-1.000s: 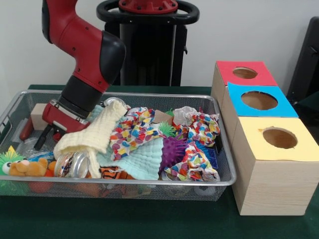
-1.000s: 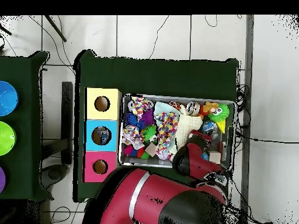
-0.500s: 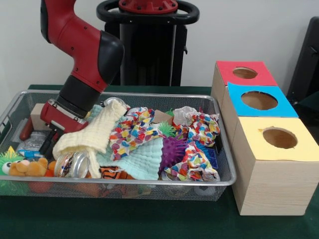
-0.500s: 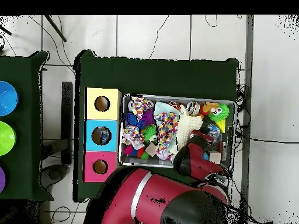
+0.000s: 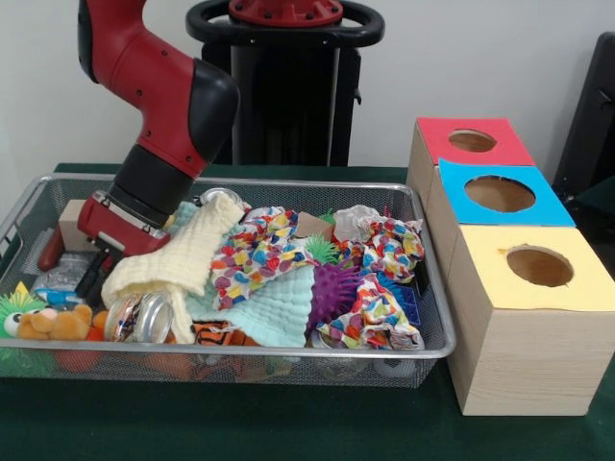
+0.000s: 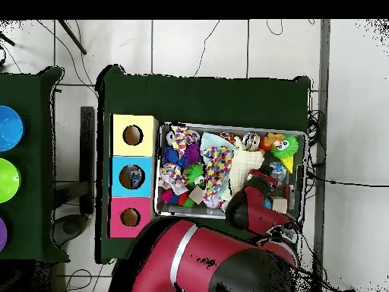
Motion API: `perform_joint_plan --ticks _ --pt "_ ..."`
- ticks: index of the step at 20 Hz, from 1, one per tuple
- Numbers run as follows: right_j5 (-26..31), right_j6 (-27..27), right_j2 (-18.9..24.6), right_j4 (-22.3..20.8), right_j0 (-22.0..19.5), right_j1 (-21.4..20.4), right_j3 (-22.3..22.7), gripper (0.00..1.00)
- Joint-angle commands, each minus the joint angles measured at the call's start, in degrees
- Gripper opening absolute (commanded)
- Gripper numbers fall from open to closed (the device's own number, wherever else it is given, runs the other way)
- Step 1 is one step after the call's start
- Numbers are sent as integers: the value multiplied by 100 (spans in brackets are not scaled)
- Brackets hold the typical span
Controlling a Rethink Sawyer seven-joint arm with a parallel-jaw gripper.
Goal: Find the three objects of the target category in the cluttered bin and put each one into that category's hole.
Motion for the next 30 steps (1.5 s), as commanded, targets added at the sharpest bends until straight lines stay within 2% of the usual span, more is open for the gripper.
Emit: perform_joint_plan --ticks 1,2,3,6,8,21,30 --pt "238 1167 487 136 -151 145 327 0" --pt "269 1183 525 97 -193 123 328 0" --pt "227 1248 632 -44 -305 81 339 100" --pt "169 1247 705 -254 -406 57 301 100" --pt "401 1188 741 -265 -443 -50 306 100" --pt "317 1206 853 -225 -491 -82 399 100" --pt "601 1135 957 -293 -549 -127 434 100"
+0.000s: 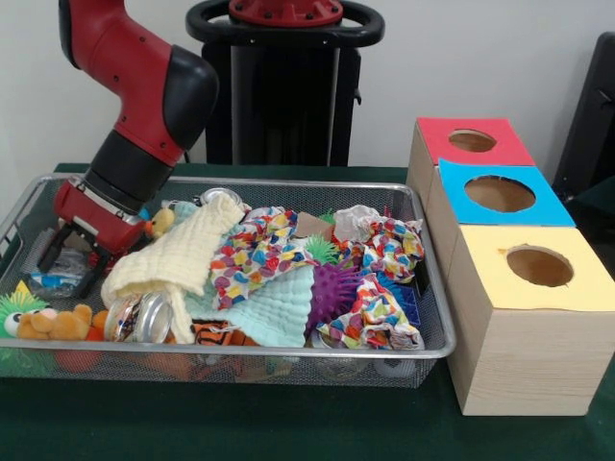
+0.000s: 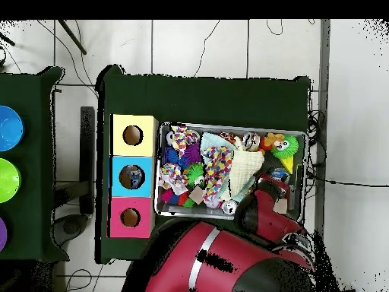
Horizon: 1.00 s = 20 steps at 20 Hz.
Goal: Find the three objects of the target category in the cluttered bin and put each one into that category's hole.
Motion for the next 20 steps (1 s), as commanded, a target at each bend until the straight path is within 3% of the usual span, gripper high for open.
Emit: perform_joint_plan --ticks 1,9,15,20 --pt "619 1122 900 -267 -194 97 270 100" --pt "963 1026 963 -281 -252 -18 318 100" --pt "1905 930 827 6 -73 -490 775 100" --pt "2077 1015 699 236 77 -434 766 100"
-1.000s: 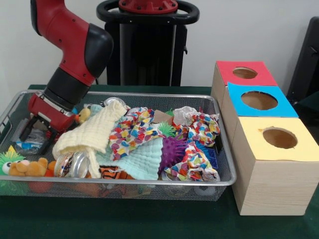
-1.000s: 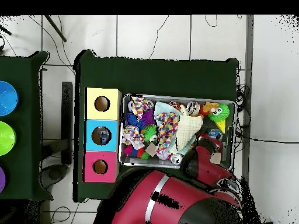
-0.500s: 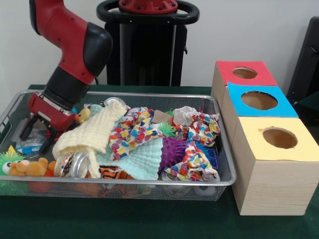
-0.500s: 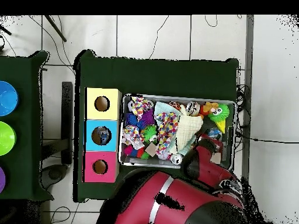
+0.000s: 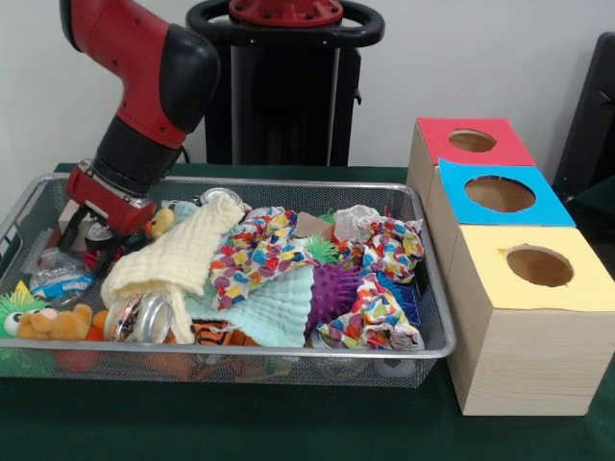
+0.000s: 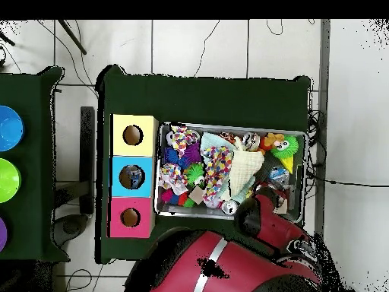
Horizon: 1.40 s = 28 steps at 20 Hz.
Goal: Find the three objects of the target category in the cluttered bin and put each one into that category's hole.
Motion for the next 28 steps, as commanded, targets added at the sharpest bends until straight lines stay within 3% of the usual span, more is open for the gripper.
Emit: perform_joint_plan --ticks 1,2,3,5,7,20,21,23,25,28 --pt "953 1005 545 257 157 62 383 100" --pt "980 967 537 210 153 68 347 100" --pt "850 1051 552 183 130 73 359 0" --pt "657 1079 603 80 71 70 370 0" --pt "1047 895 669 4 -4 43 285 0" --pt "574 970 716 -131 -73 104 267 0" --pt "604 915 666 -126 -20 134 234 100" --pt "173 1063 759 -281 -131 122 292 100" --pt "524 886 758 -288 -123 129 216 100" --pt "513 831 749 -336 -135 153 114 100"
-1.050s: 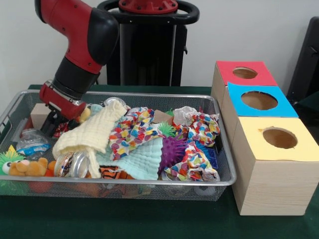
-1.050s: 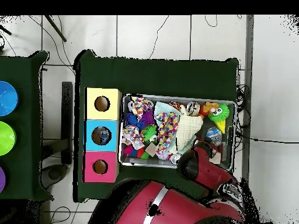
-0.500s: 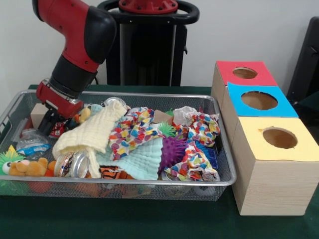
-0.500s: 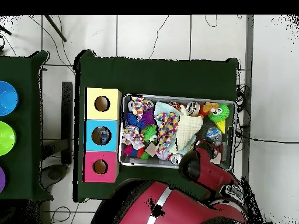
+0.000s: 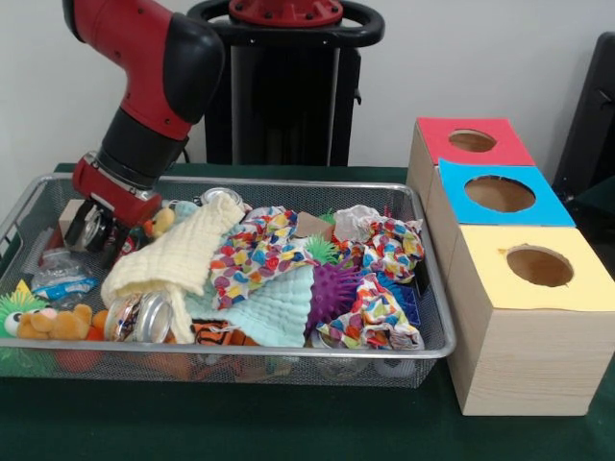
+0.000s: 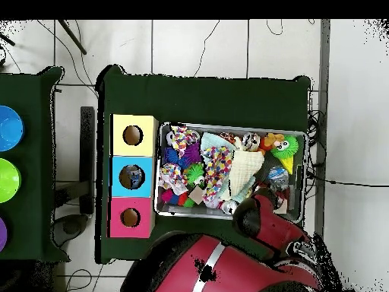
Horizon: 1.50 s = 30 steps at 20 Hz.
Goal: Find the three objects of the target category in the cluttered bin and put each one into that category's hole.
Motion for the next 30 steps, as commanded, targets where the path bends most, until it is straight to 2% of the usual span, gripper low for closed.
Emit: perform_joint_plan --ticks 1,5,8,11,12,14,20,23,30 --pt "267 837 765 -304 -195 315 22 100" --pt "-185 974 887 -495 -339 354 9 100" --pt "-1010 982 738 -753 -255 510 -63 100" --pt "-2282 611 395 -1021 -82 1065 -454 100" --pt "-2832 451 249 -960 1 1290 -571 100" --pt "-3353 229 97 -848 84 1549 -720 100" --pt "-3342 116 0 -1147 79 1704 -1087 100" --pt "-3666 -27 -149 -1011 202 1851 -1175 100" --pt "-3469 52 -313 -953 346 1930 -1390 100"
